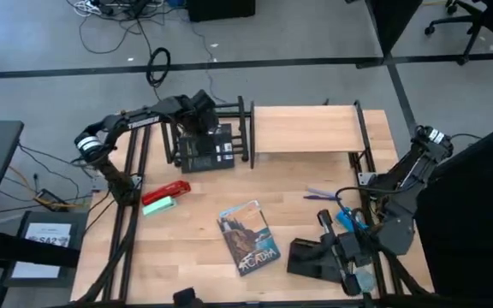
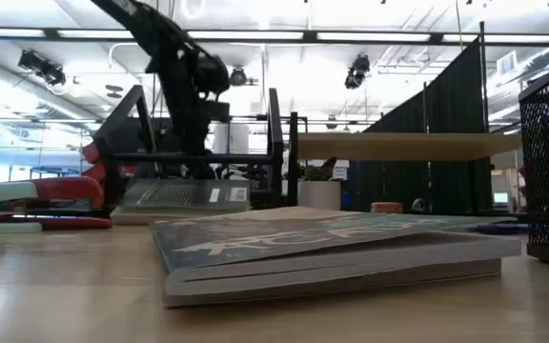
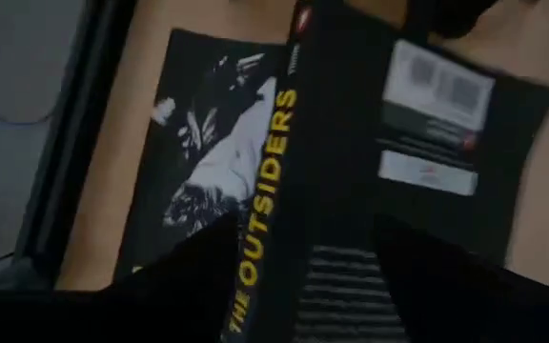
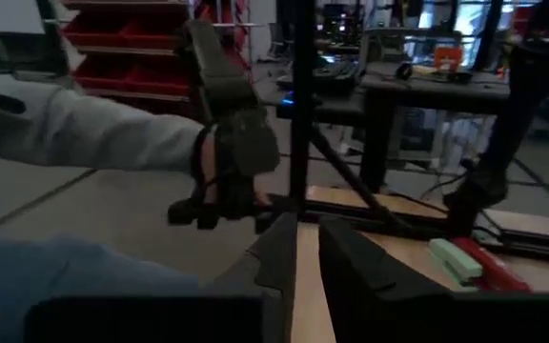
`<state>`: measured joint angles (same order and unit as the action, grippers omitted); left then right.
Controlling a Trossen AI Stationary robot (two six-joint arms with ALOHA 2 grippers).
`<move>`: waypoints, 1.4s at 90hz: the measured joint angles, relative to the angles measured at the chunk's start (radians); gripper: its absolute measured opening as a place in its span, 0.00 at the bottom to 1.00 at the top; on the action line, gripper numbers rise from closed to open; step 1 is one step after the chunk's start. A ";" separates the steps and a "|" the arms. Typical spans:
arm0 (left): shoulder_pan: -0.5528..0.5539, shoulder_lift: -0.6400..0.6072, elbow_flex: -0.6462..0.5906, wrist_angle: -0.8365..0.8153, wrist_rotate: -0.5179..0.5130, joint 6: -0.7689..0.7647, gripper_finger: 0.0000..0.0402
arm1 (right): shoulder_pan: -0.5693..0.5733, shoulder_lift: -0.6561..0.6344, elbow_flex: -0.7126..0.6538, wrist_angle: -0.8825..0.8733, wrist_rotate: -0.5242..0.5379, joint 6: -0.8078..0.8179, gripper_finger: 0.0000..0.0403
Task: Stock shelves
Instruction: Remove the black book from the black bookshelf
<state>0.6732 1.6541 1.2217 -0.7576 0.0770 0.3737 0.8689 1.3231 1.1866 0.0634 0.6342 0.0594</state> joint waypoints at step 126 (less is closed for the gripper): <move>-0.134 0.137 0.359 -0.273 -0.277 0.123 0.08 | -0.041 0.000 0.000 -0.083 -0.010 0.079 0.05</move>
<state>0.5397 1.7908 1.5802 -1.0303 -0.2002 0.4964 0.8276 1.3235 1.1864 -0.0196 0.6247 0.1383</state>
